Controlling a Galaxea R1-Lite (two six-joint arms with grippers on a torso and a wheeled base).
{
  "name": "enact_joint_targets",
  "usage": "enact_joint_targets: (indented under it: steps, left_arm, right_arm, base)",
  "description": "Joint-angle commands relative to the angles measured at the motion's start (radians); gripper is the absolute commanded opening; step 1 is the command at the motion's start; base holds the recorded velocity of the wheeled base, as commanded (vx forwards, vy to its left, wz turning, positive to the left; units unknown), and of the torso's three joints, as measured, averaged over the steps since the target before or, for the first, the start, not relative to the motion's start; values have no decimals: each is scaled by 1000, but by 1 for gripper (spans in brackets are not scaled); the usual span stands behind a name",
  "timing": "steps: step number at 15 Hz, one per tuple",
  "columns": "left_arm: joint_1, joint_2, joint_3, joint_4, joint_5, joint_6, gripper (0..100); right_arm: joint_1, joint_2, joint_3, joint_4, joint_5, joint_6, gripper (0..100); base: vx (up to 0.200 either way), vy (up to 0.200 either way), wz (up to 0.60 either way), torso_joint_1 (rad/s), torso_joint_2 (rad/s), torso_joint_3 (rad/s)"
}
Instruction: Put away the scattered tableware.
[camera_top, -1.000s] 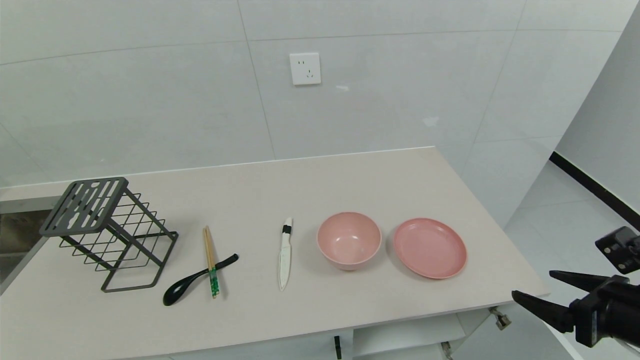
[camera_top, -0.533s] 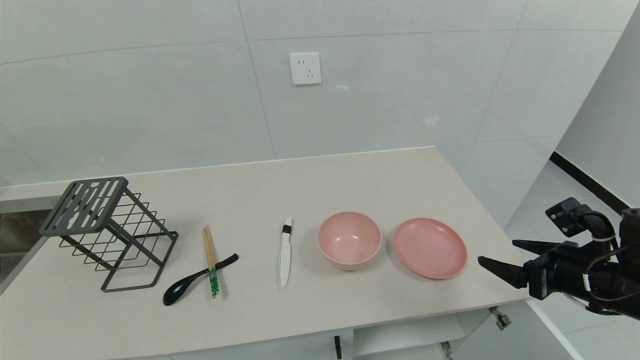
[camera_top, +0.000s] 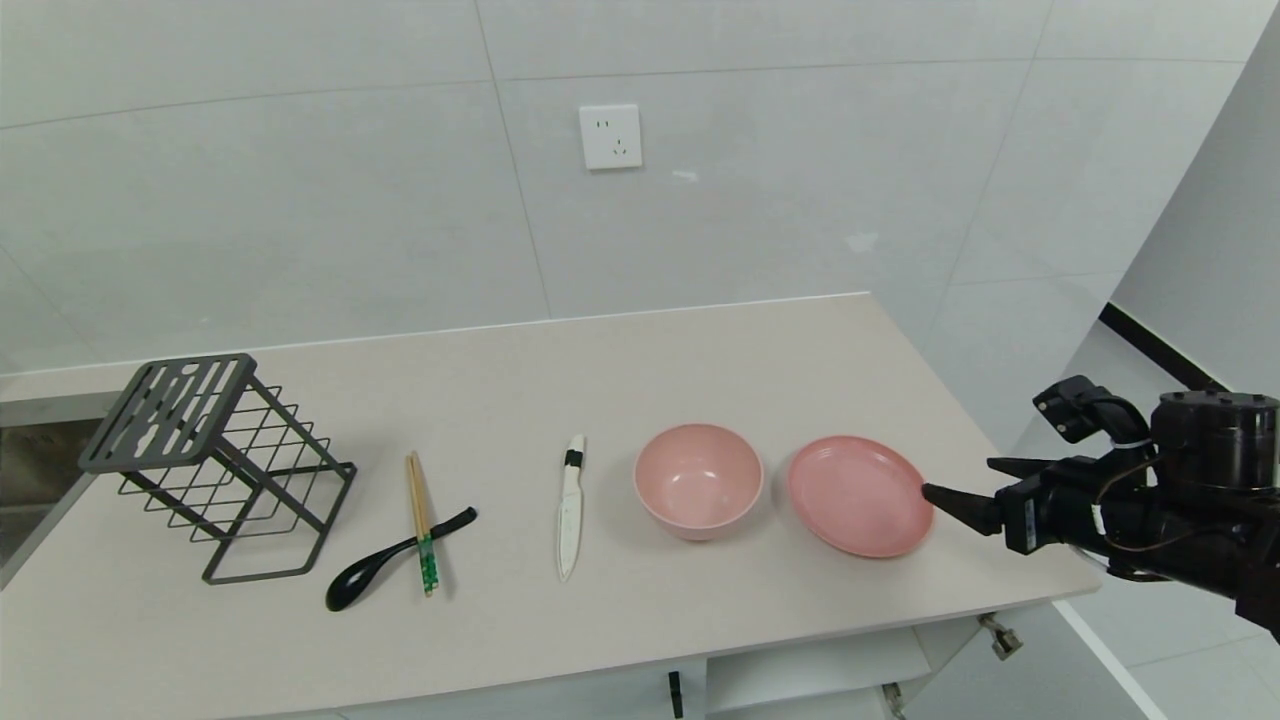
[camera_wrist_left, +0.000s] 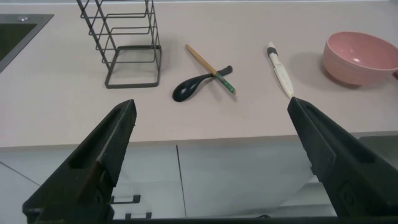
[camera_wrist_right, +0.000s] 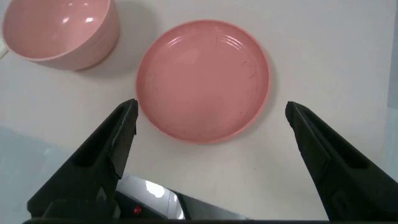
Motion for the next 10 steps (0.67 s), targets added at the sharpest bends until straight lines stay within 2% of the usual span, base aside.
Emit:
enact_joint_targets:
  steps: [1, 5, 10]
  left_arm:
    - [0, 1, 0, 0, 0, 0, 100]
    - [0, 1, 0, 0, 0, 0, 100]
    - [0, 1, 0, 0, 0, 0, 100]
  right_arm:
    - [5, 61, -19, -1, -8, 0, 100]
    - [2, 138, -54, -1, -27, 1, 100]
    - [-6, 303, -183, -41, -33, 23, 100]
  base:
    - [0, 0, 0, 0, 0, 0]
    - [0, 0, 0, 0, 0, 0]
    - [0, 0, 0, 0, 0, 0]
